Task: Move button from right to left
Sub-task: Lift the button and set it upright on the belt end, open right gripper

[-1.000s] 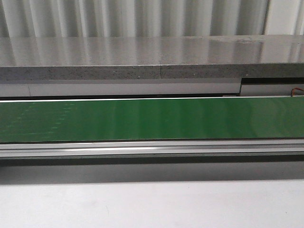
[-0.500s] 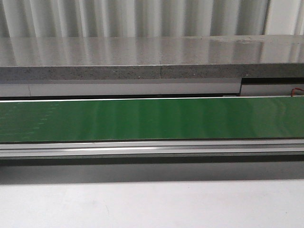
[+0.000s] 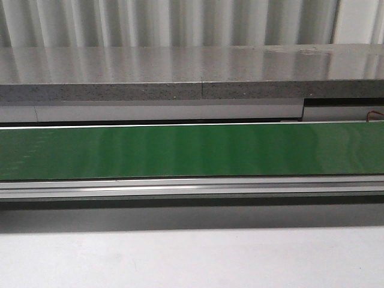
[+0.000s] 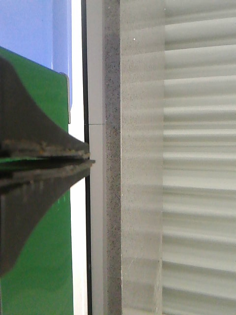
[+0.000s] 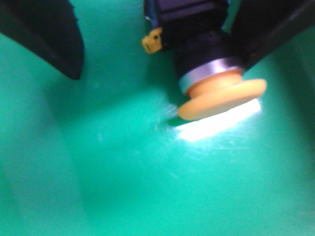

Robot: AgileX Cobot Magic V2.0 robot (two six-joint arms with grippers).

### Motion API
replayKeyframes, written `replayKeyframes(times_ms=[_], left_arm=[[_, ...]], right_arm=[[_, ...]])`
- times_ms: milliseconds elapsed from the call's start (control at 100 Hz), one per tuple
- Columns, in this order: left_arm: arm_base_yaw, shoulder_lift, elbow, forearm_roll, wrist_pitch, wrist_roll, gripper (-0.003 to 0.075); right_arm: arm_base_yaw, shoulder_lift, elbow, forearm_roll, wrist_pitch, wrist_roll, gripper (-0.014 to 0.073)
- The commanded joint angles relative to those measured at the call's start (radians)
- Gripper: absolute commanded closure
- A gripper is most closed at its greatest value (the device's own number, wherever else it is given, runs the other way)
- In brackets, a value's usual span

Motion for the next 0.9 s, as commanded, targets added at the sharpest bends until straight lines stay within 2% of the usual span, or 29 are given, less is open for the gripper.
replayKeyframes(times_ms=[0,90,160,300,500,660,890], left_arm=[[-0.005,-0.034,0.023,-0.002,-0.072,-0.009,0.074],[-0.005,-0.034,0.023,-0.002,-0.072,-0.009,0.074],[-0.005,-0.034,0.023,-0.002,-0.072,-0.009,0.074],[-0.005,-0.034,0.023,-0.002,-0.072,-0.009,0.074],[-0.005,-0.034,0.023,-0.002,-0.072,-0.009,0.074],[-0.005,-0.034,0.023,-0.002,-0.072,-0.009,0.074],[-0.005,-0.034,0.023,-0.002,-0.072,-0.009,0.074]], right_arm=[[-0.002,-0.031,-0.021,0.028,-0.011,-0.017,0.0148],[-0.002,-0.032,-0.033,0.03,0.006,-0.017,0.033],[-0.002,-0.033,-0.057,0.033,0.041,-0.017,0.0389],[-0.002,-0.075,-0.11,0.053,0.109,-0.017,0.0386],[0.024,-0.233,-0.125,0.113,0.167,-0.017,0.0386],[0.118,-0.324,-0.125,0.118,0.21,-0.017,0.0386],[0.259,-0.329,-0.067,0.133,0.221,-0.012,0.0386]])
